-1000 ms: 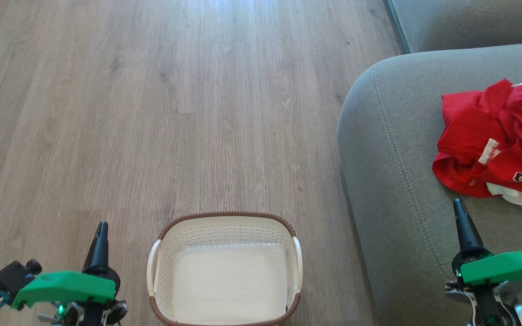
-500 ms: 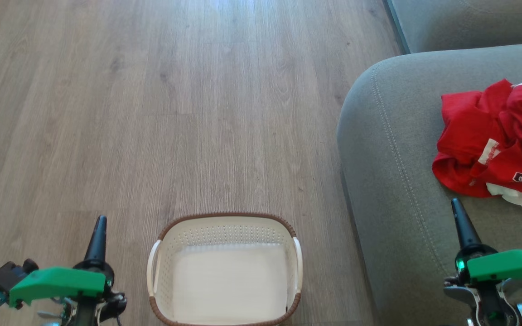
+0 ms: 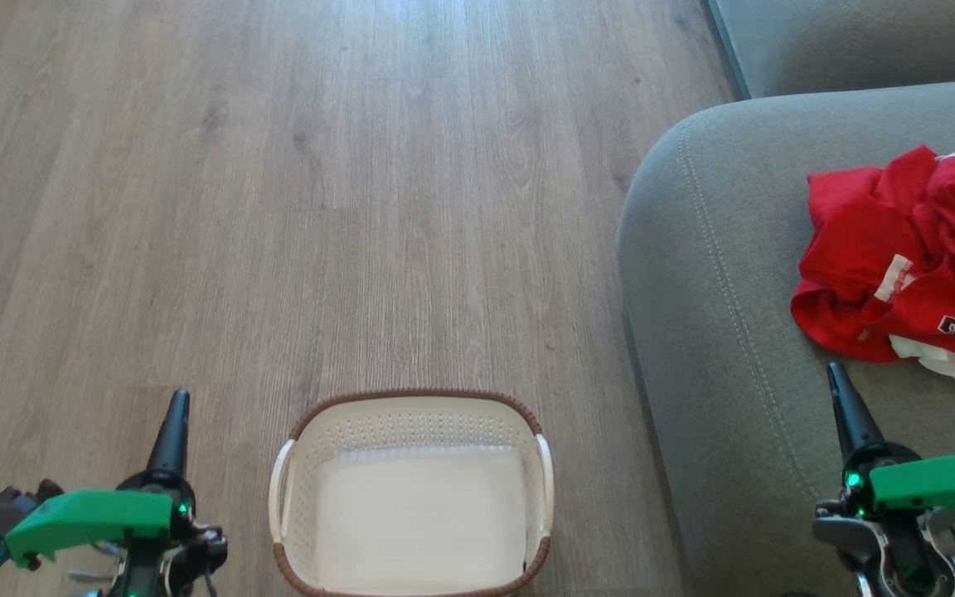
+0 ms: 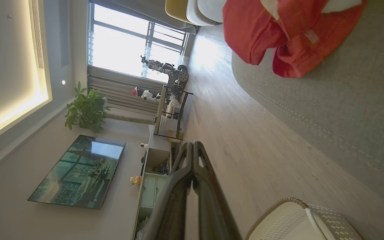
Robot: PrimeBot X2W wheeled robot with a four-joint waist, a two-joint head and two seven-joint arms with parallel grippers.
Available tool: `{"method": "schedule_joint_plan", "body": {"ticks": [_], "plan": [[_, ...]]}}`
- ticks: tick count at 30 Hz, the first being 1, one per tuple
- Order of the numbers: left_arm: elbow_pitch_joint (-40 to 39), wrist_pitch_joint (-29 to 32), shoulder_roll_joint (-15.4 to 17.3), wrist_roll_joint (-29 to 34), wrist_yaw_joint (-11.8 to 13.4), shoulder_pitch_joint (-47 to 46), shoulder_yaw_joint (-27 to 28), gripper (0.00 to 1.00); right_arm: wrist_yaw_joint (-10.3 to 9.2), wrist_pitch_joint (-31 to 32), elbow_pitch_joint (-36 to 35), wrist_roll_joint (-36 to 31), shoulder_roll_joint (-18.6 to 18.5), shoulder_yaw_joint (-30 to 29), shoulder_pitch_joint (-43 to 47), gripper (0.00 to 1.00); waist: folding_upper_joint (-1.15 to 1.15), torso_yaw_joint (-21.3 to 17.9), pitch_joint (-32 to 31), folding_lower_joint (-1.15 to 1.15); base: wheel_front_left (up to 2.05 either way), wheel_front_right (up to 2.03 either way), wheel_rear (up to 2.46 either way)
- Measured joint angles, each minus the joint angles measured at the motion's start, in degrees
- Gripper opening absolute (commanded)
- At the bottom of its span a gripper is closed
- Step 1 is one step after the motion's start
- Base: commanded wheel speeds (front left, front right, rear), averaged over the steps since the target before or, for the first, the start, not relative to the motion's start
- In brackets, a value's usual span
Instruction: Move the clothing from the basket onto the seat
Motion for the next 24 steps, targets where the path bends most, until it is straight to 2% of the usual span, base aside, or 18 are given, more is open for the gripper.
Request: {"method": "schedule_joint_plan", "body": {"ticks": [24], "plan": [[0.97,3.54,-1.57,-12.82,-1.99,-2.13,3.15,0.0,-0.01,3.7,1.43,12.79,1.15,-1.7,-2.06,0.0,0.0,0.04,-0.11,0.0,0.0,0.0,0.0]]}}
